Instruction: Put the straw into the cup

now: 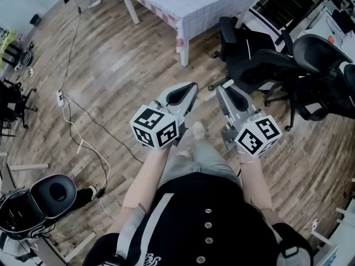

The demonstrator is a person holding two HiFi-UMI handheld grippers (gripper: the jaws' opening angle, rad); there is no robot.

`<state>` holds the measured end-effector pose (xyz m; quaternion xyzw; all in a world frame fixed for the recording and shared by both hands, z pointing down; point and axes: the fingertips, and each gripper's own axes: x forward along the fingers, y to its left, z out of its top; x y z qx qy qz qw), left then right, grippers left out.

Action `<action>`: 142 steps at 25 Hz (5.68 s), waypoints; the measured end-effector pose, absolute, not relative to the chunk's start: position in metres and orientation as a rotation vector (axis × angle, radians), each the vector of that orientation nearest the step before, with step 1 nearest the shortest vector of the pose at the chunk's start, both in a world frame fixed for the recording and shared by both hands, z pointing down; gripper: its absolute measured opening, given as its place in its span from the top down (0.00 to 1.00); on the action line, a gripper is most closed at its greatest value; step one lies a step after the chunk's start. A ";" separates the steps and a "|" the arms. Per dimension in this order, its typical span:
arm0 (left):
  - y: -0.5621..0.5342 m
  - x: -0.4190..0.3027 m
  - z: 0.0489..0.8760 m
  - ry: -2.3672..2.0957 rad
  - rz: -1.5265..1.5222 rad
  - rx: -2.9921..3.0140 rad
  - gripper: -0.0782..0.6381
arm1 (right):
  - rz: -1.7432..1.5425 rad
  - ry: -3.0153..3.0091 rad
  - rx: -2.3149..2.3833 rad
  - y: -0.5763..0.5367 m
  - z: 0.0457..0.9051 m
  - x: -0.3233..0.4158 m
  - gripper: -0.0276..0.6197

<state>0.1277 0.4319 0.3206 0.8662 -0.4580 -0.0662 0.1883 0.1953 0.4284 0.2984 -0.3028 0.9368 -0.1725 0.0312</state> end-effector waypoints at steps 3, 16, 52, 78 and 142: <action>0.413 0.120 0.330 -1.287 -0.181 2.419 0.89 | -0.548 2.897 -0.923 0.410 0.308 0.189 0.89; 0.249 0.096 0.330 -1.280 -0.162 2.431 0.89 | -0.537 2.959 -0.842 0.243 0.317 0.150 0.90; -0.015 0.034 0.346 -1.262 -0.187 2.410 0.89 | -0.601 2.958 -0.864 -0.016 0.342 0.095 0.90; -0.219 -0.054 0.348 -1.044 -0.092 2.507 0.89 | -0.551 2.853 -1.038 -0.225 0.328 -0.008 0.89; -0.357 -0.065 0.449 -1.137 -0.152 2.161 0.89 | -0.686 3.055 -1.027 -0.415 0.433 -0.032 0.90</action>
